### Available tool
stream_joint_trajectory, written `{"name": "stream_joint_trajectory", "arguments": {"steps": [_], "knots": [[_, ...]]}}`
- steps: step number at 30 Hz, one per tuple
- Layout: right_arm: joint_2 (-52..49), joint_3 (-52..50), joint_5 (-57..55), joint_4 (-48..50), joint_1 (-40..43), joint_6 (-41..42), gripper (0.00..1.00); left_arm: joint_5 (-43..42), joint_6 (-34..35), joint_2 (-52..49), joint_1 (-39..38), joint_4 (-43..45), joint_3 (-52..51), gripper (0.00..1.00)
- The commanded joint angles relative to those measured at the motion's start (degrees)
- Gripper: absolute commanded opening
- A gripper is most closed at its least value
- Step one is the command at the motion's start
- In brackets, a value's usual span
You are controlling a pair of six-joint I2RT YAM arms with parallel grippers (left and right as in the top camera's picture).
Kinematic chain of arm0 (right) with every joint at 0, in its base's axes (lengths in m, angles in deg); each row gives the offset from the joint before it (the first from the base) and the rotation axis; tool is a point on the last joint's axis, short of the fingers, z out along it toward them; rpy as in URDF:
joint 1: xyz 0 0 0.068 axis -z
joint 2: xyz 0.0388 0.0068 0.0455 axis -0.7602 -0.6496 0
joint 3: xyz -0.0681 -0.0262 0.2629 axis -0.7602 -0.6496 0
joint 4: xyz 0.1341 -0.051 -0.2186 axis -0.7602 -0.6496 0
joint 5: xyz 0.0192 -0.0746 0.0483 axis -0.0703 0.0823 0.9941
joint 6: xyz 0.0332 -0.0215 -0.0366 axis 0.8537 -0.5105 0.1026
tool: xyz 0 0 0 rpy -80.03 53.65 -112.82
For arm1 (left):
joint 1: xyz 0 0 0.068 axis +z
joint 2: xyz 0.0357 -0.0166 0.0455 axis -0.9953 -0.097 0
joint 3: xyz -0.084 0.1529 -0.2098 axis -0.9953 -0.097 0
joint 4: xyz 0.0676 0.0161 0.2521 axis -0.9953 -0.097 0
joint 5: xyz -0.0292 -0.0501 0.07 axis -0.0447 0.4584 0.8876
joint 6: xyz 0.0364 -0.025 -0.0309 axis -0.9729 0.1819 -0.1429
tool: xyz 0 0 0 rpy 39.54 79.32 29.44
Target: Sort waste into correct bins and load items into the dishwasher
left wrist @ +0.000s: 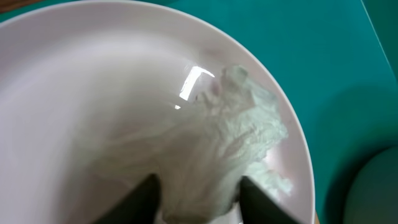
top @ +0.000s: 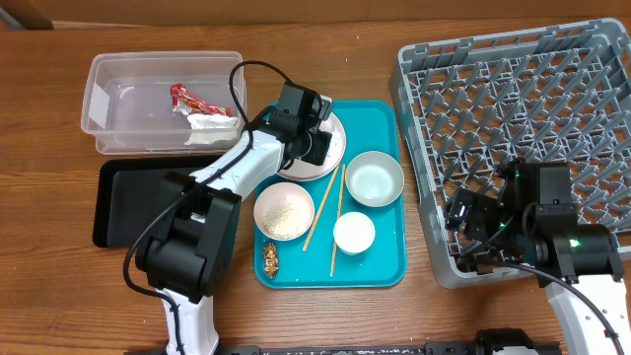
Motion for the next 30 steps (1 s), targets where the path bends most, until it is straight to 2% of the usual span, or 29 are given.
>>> {"name": "stream_joint_trajectory", "arguments": {"steps": [1,2,6,13,18,23,26,30], "knots": [[0.35,1.95,-0.04,0.31,0.17,-0.33,1.0,0.07,0.04,-0.46,-0.22,0.42,0.35,0.08],[0.35,1.95,-0.04,0.24,0.17,-0.33,1.0,0.07,0.04,-0.35,-0.17,0.26,0.48,0.04],[0.35,1.95,-0.04,-0.15,0.17,-0.33,1.0,2.34,0.04,1.36,-0.04,-2.29,1.51,0.04],[0.35,1.95,-0.04,-0.11,0.17,-0.31,1.0,14.01,0.04,11.34,2.34,-13.86,6.12,0.04],[0.35,1.95,-0.04,-0.11,0.17,-0.33,1.0,19.74,0.07,19.06,6.6,-17.7,6.32,0.04],[0.35,1.95,-0.04,-0.04,0.17,-0.31,1.0,20.85,0.33,21.29,12.92,-18.49,6.32,0.04],[0.35,1.95,-0.02,0.07,0.17,-0.31,1.0,20.81,0.94,20.79,16.11,-18.47,6.19,0.08],[0.35,1.95,-0.02,0.07,0.17,-0.31,1.0,20.81,1.6,19.58,19.63,-18.47,6.19,0.31]]}}
